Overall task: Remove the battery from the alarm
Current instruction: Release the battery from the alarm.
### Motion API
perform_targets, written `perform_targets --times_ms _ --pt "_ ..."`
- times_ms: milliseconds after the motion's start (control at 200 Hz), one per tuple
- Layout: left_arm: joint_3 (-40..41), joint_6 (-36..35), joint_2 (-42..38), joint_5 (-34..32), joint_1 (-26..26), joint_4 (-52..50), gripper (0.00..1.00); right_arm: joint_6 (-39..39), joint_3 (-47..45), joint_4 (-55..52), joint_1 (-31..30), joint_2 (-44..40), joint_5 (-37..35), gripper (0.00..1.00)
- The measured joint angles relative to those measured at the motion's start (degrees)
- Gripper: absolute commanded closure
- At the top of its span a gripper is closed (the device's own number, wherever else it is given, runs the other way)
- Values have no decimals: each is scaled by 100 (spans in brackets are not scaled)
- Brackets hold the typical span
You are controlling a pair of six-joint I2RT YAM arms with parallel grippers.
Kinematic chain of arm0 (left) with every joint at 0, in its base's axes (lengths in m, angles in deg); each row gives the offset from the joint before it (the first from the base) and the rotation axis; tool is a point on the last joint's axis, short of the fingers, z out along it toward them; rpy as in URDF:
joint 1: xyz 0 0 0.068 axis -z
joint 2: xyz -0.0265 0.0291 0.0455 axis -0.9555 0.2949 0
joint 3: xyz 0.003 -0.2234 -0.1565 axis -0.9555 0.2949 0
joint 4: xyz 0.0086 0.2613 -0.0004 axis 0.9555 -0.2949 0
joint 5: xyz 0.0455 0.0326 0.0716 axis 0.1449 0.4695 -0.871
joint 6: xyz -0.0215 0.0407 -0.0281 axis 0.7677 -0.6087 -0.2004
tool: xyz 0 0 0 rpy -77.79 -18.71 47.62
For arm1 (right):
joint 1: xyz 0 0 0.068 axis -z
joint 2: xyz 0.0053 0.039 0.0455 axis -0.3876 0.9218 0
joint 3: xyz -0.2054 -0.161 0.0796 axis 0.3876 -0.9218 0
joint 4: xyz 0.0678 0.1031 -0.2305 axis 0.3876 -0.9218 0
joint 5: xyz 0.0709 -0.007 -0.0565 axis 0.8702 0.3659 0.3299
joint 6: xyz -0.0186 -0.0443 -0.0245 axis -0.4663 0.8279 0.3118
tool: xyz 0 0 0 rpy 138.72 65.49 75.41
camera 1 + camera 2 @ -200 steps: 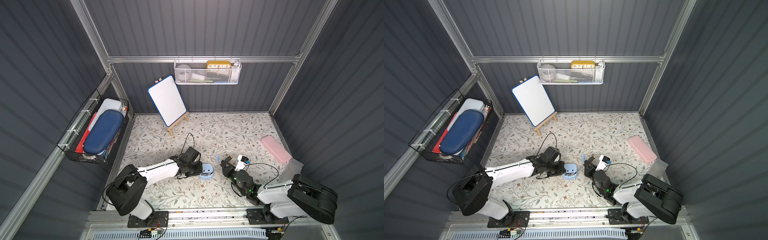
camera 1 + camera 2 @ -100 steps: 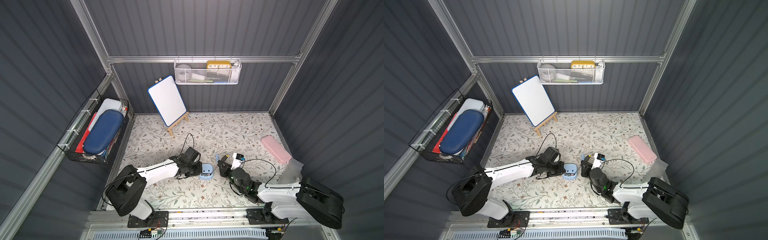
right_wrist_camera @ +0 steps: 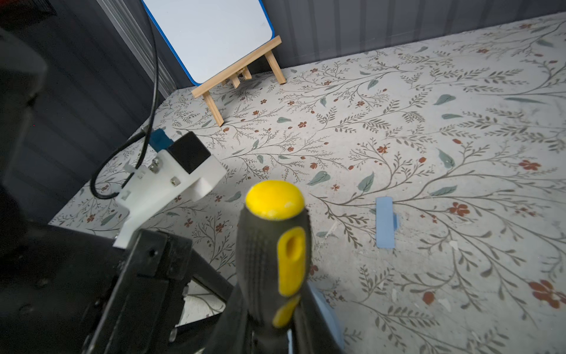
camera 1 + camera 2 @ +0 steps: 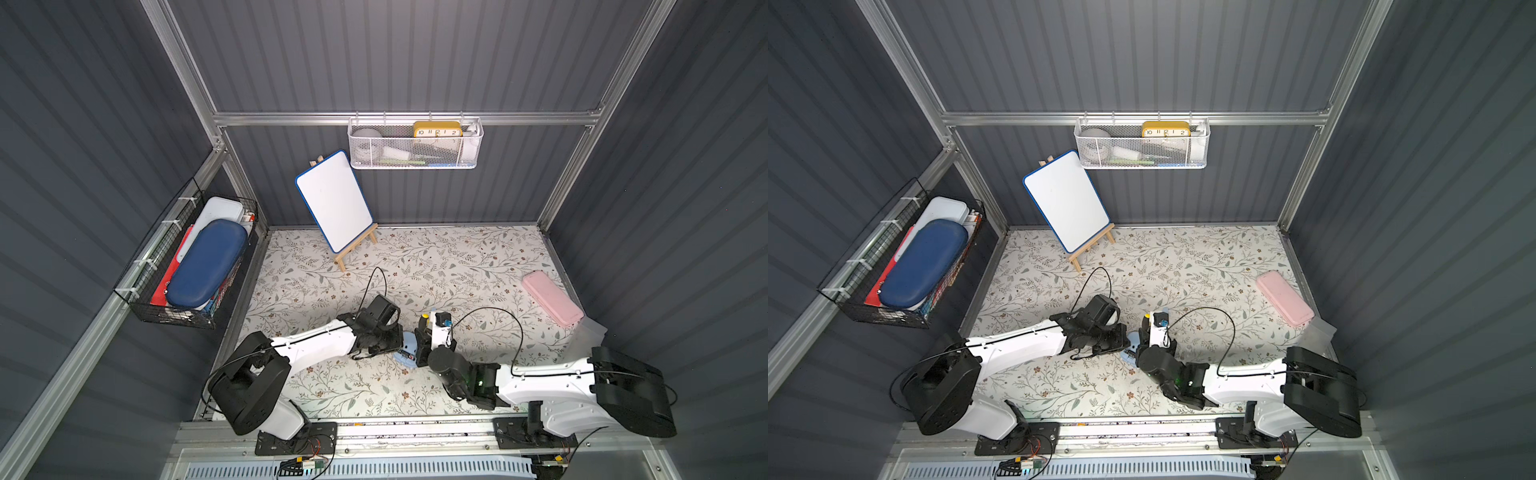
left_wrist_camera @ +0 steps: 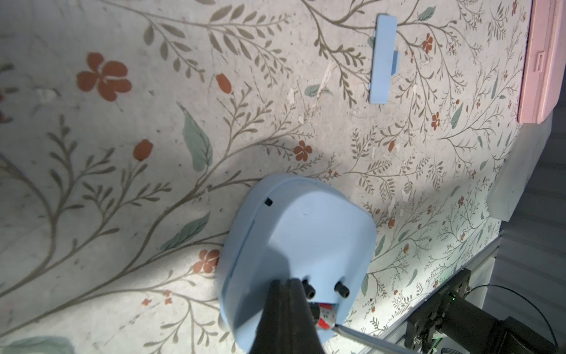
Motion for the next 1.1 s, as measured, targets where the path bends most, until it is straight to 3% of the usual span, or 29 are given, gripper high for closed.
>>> perform_targets --times_ms 210,340,810,1101 --pt "90 22 -87 -4 2 -11 100 -144 225 -350 -208 192 -588 100" --pt "122 39 -118 -2 7 -13 100 -168 -173 391 -205 173 -723 100" --pt "131 63 -129 -2 7 -7 100 20 -428 892 79 26 -203 100" --pt "131 63 -129 -2 7 -9 100 -33 -214 52 -31 -254 -9 100"
